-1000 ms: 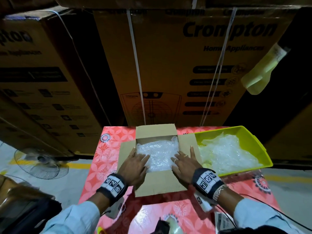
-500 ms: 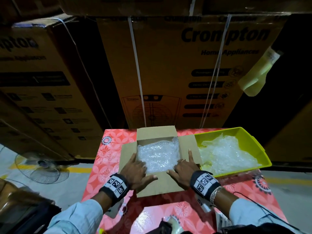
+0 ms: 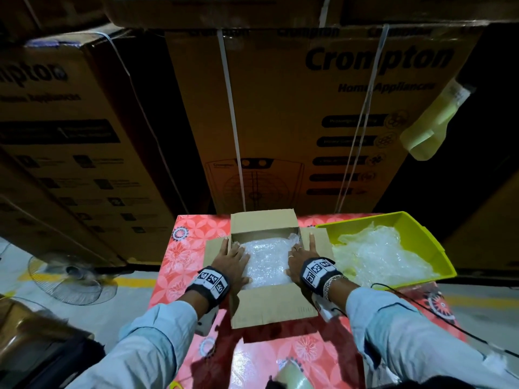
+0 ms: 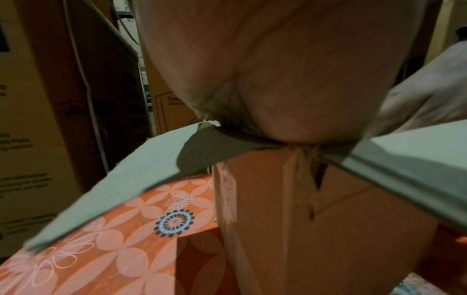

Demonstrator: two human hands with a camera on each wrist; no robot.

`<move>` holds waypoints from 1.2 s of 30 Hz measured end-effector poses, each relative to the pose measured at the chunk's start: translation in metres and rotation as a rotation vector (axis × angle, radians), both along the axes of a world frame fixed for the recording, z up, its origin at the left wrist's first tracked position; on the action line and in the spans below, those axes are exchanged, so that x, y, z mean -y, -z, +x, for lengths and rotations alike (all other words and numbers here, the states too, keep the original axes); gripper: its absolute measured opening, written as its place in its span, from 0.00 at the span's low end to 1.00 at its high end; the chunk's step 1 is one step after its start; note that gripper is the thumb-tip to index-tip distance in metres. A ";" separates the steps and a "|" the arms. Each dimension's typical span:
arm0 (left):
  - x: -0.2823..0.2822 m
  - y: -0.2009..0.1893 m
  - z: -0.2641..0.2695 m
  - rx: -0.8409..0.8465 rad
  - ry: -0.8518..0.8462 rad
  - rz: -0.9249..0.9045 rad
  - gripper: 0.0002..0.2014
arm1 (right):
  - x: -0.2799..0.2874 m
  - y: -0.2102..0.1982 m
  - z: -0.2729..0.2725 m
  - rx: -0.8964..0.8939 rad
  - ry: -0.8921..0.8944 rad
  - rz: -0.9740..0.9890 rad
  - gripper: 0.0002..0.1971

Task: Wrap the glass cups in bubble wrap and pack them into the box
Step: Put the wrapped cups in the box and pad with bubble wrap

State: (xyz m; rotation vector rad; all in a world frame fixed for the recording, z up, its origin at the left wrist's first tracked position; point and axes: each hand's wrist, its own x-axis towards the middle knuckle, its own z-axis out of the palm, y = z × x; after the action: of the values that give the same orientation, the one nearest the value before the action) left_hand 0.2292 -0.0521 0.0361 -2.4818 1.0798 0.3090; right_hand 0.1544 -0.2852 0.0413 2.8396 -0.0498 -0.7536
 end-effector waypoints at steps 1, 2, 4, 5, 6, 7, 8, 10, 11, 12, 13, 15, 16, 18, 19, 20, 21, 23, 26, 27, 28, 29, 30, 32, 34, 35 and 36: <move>-0.001 0.000 -0.002 -0.001 -0.003 -0.016 0.39 | 0.000 0.000 -0.002 0.012 0.004 0.010 0.28; -0.003 -0.002 -0.003 0.005 0.003 -0.041 0.38 | -0.001 -0.001 -0.003 0.043 0.002 0.028 0.28; -0.006 -0.006 -0.006 0.031 0.028 -0.127 0.35 | -0.002 -0.006 -0.008 0.125 -0.007 0.075 0.28; -0.007 -0.010 -0.007 0.035 0.035 -0.187 0.34 | -0.003 -0.010 -0.012 0.155 -0.002 0.107 0.28; -0.008 -0.012 -0.008 0.026 0.039 -0.246 0.32 | -0.003 -0.011 -0.015 0.172 0.004 0.143 0.28; -0.009 -0.015 -0.009 0.007 0.051 -0.300 0.31 | -0.004 -0.011 -0.021 0.176 0.009 0.167 0.29; -0.009 -0.017 -0.011 -0.017 0.074 -0.336 0.30 | -0.005 -0.010 -0.027 0.164 0.010 0.181 0.31; -0.010 -0.016 -0.012 -0.060 0.157 -0.311 0.29 | -0.006 -0.008 -0.038 0.135 0.005 0.204 0.34; -0.010 -0.014 -0.012 -0.076 0.183 -0.251 0.30 | -0.006 -0.005 -0.041 0.128 0.002 0.213 0.34; -0.010 -0.012 -0.013 -0.089 0.185 -0.188 0.30 | -0.006 -0.002 -0.042 0.139 -0.005 0.218 0.33; -0.008 -0.011 -0.015 -0.090 0.170 -0.146 0.32 | -0.007 -0.001 -0.041 0.161 -0.014 0.214 0.33; -0.004 -0.009 -0.020 -0.051 0.129 -0.143 0.35 | -0.008 -0.001 -0.039 0.219 -0.022 0.235 0.32; -0.002 -0.007 -0.023 -0.018 0.111 -0.177 0.35 | -0.008 -0.002 -0.039 0.228 -0.023 0.251 0.31; -0.002 -0.002 -0.028 0.022 0.103 -0.261 0.35 | -0.009 -0.003 -0.044 0.194 -0.031 0.275 0.30; -0.003 0.001 -0.031 0.012 0.109 -0.283 0.35 | -0.008 -0.003 -0.048 0.180 -0.035 0.291 0.31; -0.006 0.003 -0.033 -0.003 0.116 -0.302 0.37 | -0.006 -0.003 -0.052 0.187 -0.036 0.318 0.30; -0.008 0.003 -0.034 -0.012 0.112 -0.330 0.37 | -0.003 -0.004 -0.056 0.209 -0.029 0.359 0.28; -0.010 -0.003 -0.035 0.001 0.064 -0.407 0.39 | 0.004 -0.015 -0.065 0.291 0.018 0.473 0.24; -0.003 -0.022 -0.043 -0.008 -0.031 -0.573 0.37 | 0.021 -0.031 -0.085 0.469 0.129 0.609 0.18; 0.002 -0.028 -0.046 -0.030 -0.041 -0.654 0.36 | 0.030 -0.035 -0.094 0.521 0.170 0.639 0.16; 0.008 -0.032 -0.050 -0.059 -0.039 -0.728 0.34 | 0.039 -0.037 -0.103 0.562 0.227 0.671 0.13; 0.015 -0.035 -0.054 -0.087 -0.028 -0.792 0.33 | 0.050 -0.039 -0.113 0.598 0.292 0.696 0.11; 0.024 -0.038 -0.058 -0.119 -0.017 -0.847 0.32 | 0.062 -0.042 -0.122 0.632 0.354 0.707 0.08; 0.042 -0.040 -0.070 -0.208 0.002 -0.925 0.30 | 0.085 -0.049 -0.141 0.678 0.470 0.696 0.04; 0.058 -0.041 -0.086 -0.298 0.031 -0.968 0.28 | 0.114 -0.053 -0.157 0.686 0.597 0.648 0.03; 0.066 -0.042 -0.095 -0.332 0.046 -0.991 0.27 | 0.130 -0.055 -0.163 0.686 0.650 0.619 0.02; 0.073 -0.044 -0.103 -0.359 0.057 -1.009 0.25 | 0.146 -0.056 -0.168 0.687 0.682 0.575 0.02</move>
State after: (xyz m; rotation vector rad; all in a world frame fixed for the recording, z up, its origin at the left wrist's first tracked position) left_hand 0.1261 -0.1254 0.0800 -3.3286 1.7756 0.2227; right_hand -0.0137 -0.4313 0.0976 3.5004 -1.1002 0.2288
